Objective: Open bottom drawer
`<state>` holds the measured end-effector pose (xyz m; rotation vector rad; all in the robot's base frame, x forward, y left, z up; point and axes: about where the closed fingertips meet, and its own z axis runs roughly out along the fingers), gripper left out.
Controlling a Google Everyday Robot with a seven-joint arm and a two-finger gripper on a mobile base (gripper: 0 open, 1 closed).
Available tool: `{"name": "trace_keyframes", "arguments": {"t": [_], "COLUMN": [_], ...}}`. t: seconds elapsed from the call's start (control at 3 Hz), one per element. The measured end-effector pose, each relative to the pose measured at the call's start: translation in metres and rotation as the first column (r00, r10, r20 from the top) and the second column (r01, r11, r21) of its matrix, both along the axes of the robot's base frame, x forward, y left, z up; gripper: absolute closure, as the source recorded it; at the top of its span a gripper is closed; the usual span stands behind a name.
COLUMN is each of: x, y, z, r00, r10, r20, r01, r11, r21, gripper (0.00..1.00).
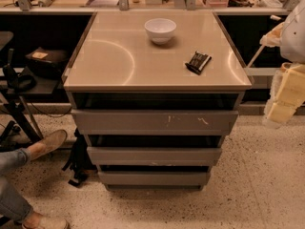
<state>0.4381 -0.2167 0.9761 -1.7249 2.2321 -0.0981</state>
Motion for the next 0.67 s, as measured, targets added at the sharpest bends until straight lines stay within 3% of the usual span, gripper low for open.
{"name": "trace_keyframes", "arguments": {"t": [0.67], "x": [-0.0004], "y": [0.0049], "z": [0.0008], "r00": [0.9997], "r10": [0.01], "r20": [0.02], "r01": [-0.01], "r11": [1.0], "r21": [0.021], "gripper": [0.0]}}
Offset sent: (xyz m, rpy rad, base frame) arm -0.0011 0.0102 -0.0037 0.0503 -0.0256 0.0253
